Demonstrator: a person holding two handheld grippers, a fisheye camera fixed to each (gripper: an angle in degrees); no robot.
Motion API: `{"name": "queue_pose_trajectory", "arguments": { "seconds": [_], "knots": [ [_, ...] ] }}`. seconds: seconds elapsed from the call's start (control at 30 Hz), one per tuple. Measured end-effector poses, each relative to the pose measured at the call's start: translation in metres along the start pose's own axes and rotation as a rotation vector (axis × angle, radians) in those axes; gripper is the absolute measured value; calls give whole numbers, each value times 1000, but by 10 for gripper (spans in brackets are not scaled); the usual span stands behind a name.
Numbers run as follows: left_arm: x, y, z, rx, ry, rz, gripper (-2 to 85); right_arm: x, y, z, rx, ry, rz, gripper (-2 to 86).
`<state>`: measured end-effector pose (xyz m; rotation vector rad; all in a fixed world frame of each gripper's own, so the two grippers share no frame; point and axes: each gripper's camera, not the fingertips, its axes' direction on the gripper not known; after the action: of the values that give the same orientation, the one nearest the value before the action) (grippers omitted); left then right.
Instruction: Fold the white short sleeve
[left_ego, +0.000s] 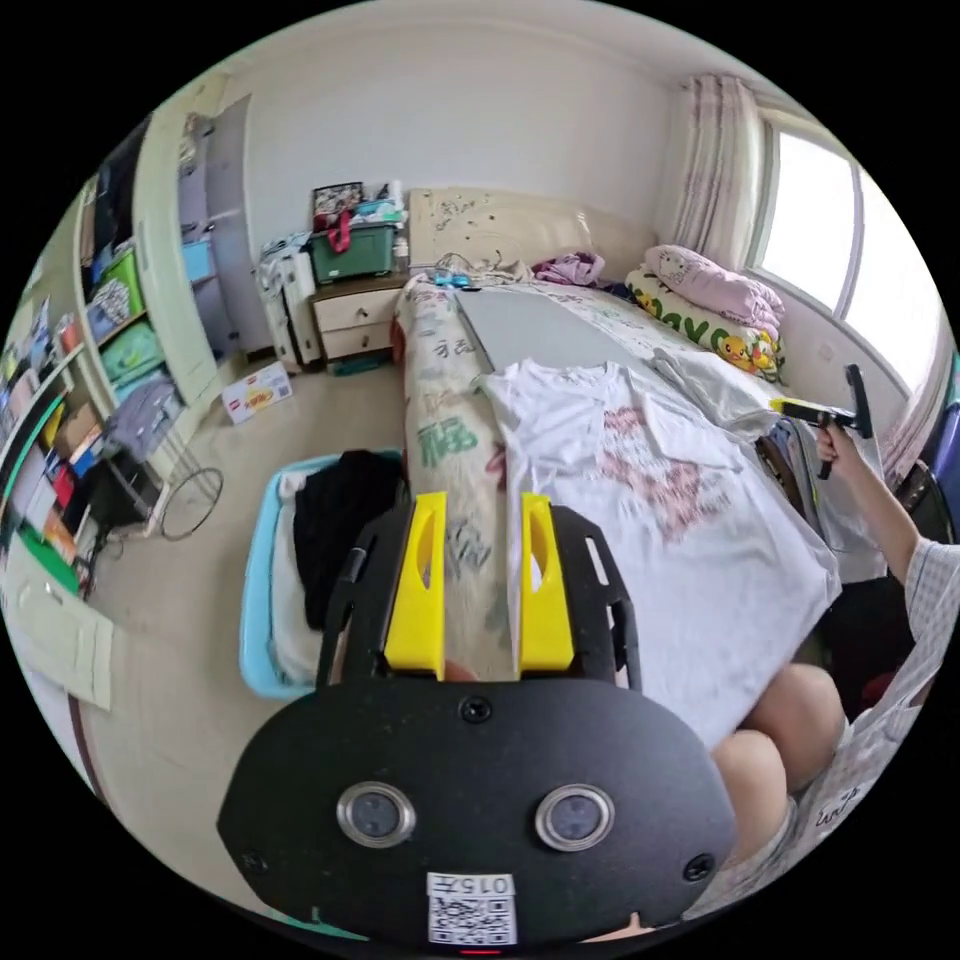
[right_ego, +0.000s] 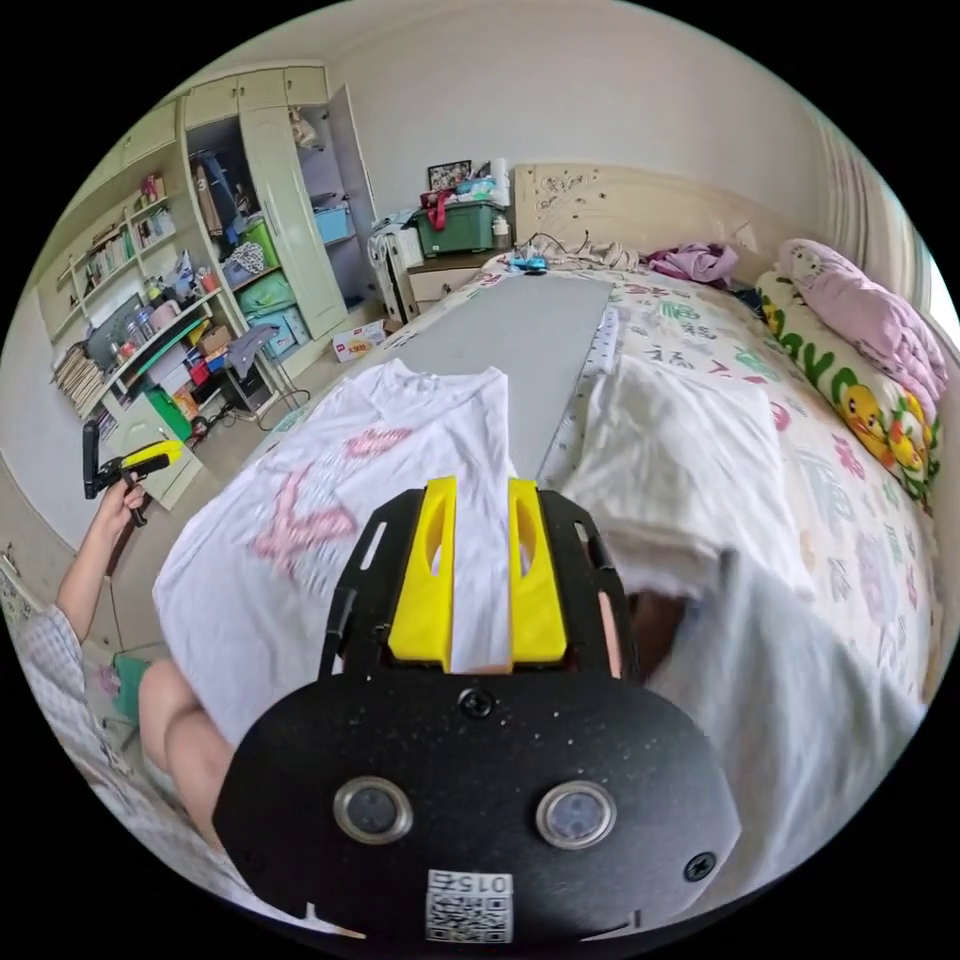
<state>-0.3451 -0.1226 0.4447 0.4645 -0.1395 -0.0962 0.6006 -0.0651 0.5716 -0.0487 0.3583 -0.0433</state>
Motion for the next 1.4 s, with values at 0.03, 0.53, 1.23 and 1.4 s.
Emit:
{"name": "queue_pose_trajectory", "arguments": {
  "seconds": [0.03, 0.53, 1.23, 1.4],
  "knots": [
    [2, -38, 35, 7, 34, 22, 114, 6, -30, 35, -14, -5, 23, 94],
    [-33, -225, 373, -182, 230, -257, 150, 35, -167, 234, -199, 33, 86, 79],
    [4, 73, 2, 221, 484, 70, -3, -100, 106, -100, 56, -60, -300, -8],
    [7, 251, -9, 49, 528, -55, 24, -116, 236, -92, -183, -160, -237, -2]
  ]
}}
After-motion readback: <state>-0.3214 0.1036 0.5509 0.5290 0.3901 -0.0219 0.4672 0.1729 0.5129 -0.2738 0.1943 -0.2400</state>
